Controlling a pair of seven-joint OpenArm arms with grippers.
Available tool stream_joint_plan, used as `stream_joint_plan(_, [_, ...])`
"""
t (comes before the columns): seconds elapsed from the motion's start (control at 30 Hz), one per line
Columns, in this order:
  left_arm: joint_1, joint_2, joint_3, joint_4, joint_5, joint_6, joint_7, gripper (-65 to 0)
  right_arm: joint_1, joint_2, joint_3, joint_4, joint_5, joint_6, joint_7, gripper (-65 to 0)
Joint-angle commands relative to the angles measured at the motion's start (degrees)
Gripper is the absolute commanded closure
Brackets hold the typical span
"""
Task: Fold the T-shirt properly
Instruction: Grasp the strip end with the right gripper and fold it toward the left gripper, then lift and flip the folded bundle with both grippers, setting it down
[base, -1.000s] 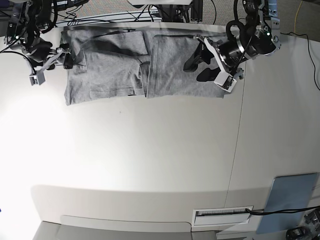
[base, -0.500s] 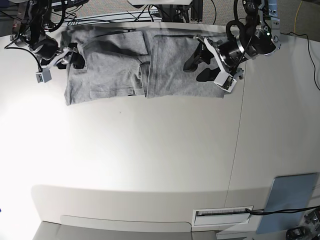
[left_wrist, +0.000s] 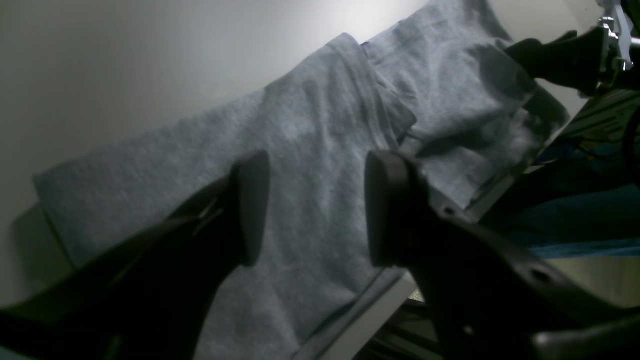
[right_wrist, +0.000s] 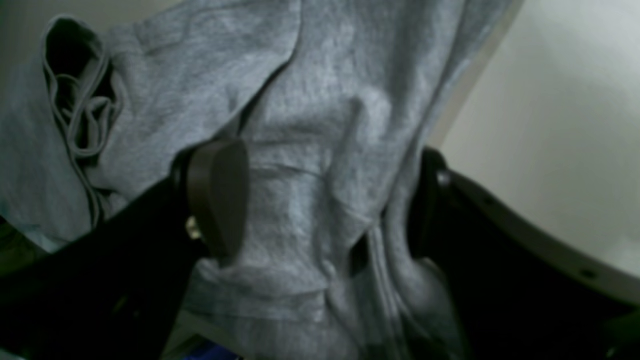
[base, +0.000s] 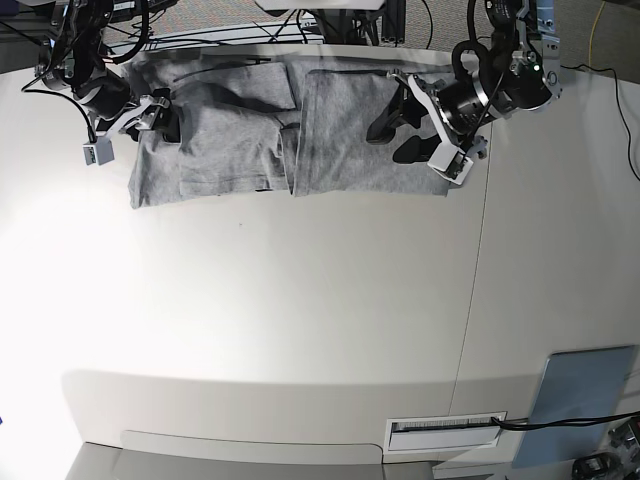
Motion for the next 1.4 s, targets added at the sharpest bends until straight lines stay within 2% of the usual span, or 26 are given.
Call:
stream_joint_plan(0.0, [-0.11,-0.17,-0.13,1.05,-1.03,-0.26,-1.03,-31.5,0.04,0.48,0.17,0.37,-0.55,-0.37,-1.18,-43.5])
stream_joint_plan(0.1, [-0.11,-0.17,-0.13,1.05,-1.01,-0.26,-1.03,-31.5,0.55,0.52,-0.96,0.37,-0.66,-0.37,-1.14,-42.5])
stream_joint_plan(0.2, [-0.11,-0.17,-0.13,1.05,-1.01,-0.26,-1.01,-31.5,1.62,0.52,-3.89,0.31,-3.21,-0.52,-1.09,-37.3])
stream_joint_plan(0.3, [-0.11,-0.17,-0.13,1.05,-0.96,-0.26,-0.31,-31.5,3.02,0.52,-6.56,0.13,-6.05,-2.38,-1.16,-34.9])
stream_joint_plan(0.53, [-0.11,-0.17,-0.13,1.05,2.01,-0.24,0.44,-31.5,4.13,0.7,-7.89,0.15,-6.64,-3.06,-1.01,-9.7])
stream_joint_plan(0.67, [-0.11,-0.17,-0.13,1.05,3.54,-0.2,0.46,-31.5,4.13,0.85,-5.05,0.17,-8.59,-3.74,1.68,-1.4])
stream_joint_plan(0.83, [-0.11,-0.17,-0.13,1.05,3.72,0.42,0.44,-31.5,4.26,0.85,3.43,0.22,-8.68,-3.78,2.51,-1.2])
stream_joint_plan(0.9, [-0.11,-0.17,-0.13,1.03,3.72,0.42,0.44,-31.5,4.26,0.94,6.69,0.26,-8.68,-2.71,1.73,-1.2])
stream_joint_plan(1.07, [-0.09,-0.15,-0.13,0.35,3.74,0.42,0.2,-31.5,4.24,0.96,12.39,4.61,-5.6,-0.15,-4.5,-1.2])
stream_joint_plan(1.13, [-0.11,-0.15,-0.13,-1.01,3.89,0.42,-0.68,-31.5,4.24,0.96,12.72,8.98,-2.86,-0.2,-7.67,-1.2])
stream_joint_plan(1.23, [-0.13,0.13,-0.13,-4.61,6.95,0.39,-4.92,-31.5,4.26,0.48,10.88,16.02,3.1,-1.14,-11.93,-1.2])
stream_joint_plan(1.37, [-0.17,0.15,-0.11,-10.69,7.63,-2.03,-11.28,-31.5,4.26,-2.29,3.54,23.39,0.52,-2.62,-12.0,-1.2])
